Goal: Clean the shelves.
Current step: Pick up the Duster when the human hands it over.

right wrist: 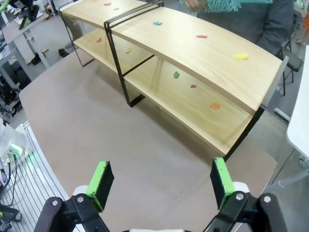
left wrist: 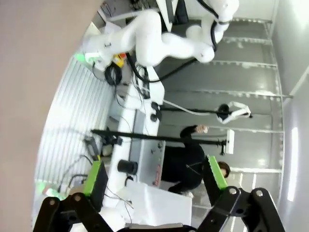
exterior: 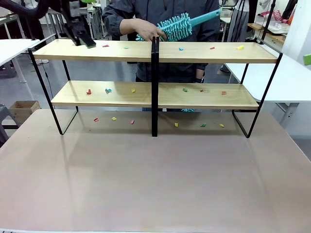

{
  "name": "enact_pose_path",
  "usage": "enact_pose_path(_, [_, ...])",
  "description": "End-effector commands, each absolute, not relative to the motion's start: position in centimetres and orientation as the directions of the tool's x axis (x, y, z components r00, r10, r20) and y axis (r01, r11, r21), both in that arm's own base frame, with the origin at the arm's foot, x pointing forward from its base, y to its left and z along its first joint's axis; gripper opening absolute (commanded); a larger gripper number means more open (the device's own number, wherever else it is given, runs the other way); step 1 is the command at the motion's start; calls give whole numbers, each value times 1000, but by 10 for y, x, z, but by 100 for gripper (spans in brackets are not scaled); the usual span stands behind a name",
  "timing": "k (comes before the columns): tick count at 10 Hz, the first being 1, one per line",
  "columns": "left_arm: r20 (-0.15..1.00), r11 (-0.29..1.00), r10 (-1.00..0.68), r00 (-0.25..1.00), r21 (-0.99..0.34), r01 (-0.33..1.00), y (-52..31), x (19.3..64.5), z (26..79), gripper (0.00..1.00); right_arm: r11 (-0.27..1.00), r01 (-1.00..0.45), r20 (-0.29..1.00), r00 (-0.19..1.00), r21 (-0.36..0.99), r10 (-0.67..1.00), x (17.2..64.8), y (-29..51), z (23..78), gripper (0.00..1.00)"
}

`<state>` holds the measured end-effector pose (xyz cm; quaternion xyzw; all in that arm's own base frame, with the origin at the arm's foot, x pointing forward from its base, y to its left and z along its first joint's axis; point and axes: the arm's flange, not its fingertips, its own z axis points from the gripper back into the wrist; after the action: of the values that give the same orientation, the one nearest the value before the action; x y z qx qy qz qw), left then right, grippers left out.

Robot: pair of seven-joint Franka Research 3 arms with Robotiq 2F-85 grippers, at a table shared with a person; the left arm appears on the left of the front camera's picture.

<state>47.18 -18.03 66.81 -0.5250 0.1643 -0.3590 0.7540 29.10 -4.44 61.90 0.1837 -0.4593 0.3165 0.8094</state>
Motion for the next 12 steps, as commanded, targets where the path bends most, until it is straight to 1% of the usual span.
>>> enact_pose_path(1, [99,198,-737,668,-914,353,-176,461,670,100,707,-707,865,367,21,341,293,-37,611,100])
enact_pose_path(2, [99,198,-737,668,-914,353,-176,461,670,100,705,-709,865,372,30,337,296,-36,608,100])
enact_pose_path(3, [99,198,-737,668,-914,353,-176,461,670,100,727,-686,857,381,12,346,292,-42,617,100])
enact_pose_path(10, [107,191,-736,669,-915,356,-178,466,670,100,727,-686,857,381,12,346,292,-42,617,100])
enact_pose_path(11, [378,301,-532,758,-752,586,-152,476,695,100,727,-686,857,381,12,346,292,-42,617,100])
enact_pose_path(12, [483,429,-493,724,-589,685,-136,467,705,100,727,-686,857,381,12,346,292,-42,617,100])
